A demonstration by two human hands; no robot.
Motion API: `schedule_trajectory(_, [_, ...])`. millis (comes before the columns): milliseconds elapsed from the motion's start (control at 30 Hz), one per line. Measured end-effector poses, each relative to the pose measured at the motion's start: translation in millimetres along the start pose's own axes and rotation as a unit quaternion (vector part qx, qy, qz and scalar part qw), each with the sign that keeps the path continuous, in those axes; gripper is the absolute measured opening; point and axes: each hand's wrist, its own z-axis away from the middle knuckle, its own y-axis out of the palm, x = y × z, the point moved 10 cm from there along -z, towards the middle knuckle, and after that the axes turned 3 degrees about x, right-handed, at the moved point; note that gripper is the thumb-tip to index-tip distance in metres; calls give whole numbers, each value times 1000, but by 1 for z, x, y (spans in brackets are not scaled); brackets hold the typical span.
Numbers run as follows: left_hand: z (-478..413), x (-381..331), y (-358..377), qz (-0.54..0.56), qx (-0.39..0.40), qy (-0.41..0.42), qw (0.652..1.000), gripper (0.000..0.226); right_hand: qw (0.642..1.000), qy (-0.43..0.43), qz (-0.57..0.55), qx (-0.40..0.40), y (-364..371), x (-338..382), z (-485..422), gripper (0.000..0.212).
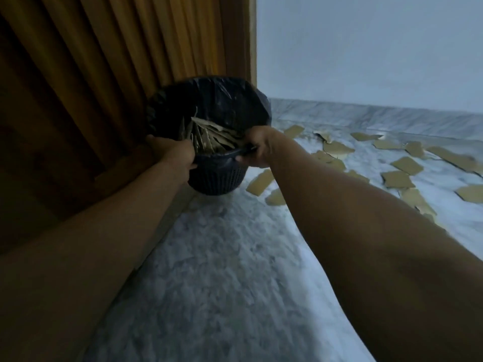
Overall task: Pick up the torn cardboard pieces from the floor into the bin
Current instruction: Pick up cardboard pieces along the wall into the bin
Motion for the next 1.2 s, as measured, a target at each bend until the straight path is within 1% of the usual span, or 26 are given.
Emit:
schedule_trajectory(100, [12, -20, 73, 17, 34, 7, 999, 71, 1000, -21, -10, -19, -72, 27, 8, 28])
schedule_trajectory(167, [33, -33, 138, -13, 70, 39, 997, 74, 998, -39, -22, -53, -136, 32, 11, 21])
schedule_trajectory(233, [63, -41, 201, -2, 95, 69, 993, 80, 993, -54, -61, -84, -202, 29, 14, 25])
schedule_trajectory(300, [91, -37, 256, 1, 133, 59, 989, 82, 985, -72, -123, -99, -258, 26, 24, 29])
schedule_trajectory(367, [106, -34, 295, -28, 150, 49, 987, 81, 971, -95, -188, -116, -302, 27, 41, 24])
schedule_trajectory(400, [110, -33, 316, -63, 166, 55, 983, 81, 963, -106, -213, -128, -323, 26, 48, 23])
schedule_trajectory(433, [113, -29, 340, -96, 189, 63, 975, 79, 955, -117, -230, -146, -345, 26, 55, 22])
schedule_trajectory(500, [131, -18, 388, -114, 244, 70, 960, 72, 939, -134, -250, -194, -391, 21, 63, 21])
schedule_trajectory(533, [141, -8, 409, -107, 265, 61, 956, 70, 934, -138, -245, -220, -412, 17, 67, 21])
schedule_trajectory(600, [158, 22, 447, -60, 311, 12, 949, 69, 920, -143, -235, -281, -450, 8, 75, 23])
schedule_trajectory(633, [166, 36, 463, -34, 329, -9, 943, 71, 912, -145, -225, -312, -467, 2, 80, 25])
schedule_trajectory(700, [183, 61, 493, -29, 363, -22, 931, 83, 899, -147, -201, -359, -496, -9, 100, 28])
schedule_trajectory(767, [201, 82, 516, -68, 400, -9, 914, 93, 891, -129, -189, -392, -522, -28, 116, 30])
schedule_trajectory(867, [237, 112, 554, -125, 465, -5, 877, 86, 851, -116, -235, -455, -560, -60, 155, 12])
schedule_trajectory(933, [265, 122, 574, -166, 507, 10, 846, 83, 826, -115, -248, -493, -580, -72, 181, 15])
schedule_trajectory(967, [278, 124, 582, -185, 524, 24, 831, 83, 818, -110, -244, -508, -586, -76, 194, 18])
schedule_trajectory(1033, [299, 123, 590, -216, 538, 64, 812, 80, 813, -91, -230, -528, -593, -84, 216, 19])
schedule_trajectory(1100, [324, 116, 593, -228, 552, 107, 795, 73, 812, -63, -221, -536, -596, -95, 233, 24])
schedule_trajectory(1167, [345, 107, 595, -230, 580, 158, 765, 65, 811, -39, -219, -541, -589, -107, 247, 27])
schedule_trajectory(1200, [355, 103, 598, -234, 599, 185, 743, 63, 810, -35, -218, -543, -584, -110, 252, 25])
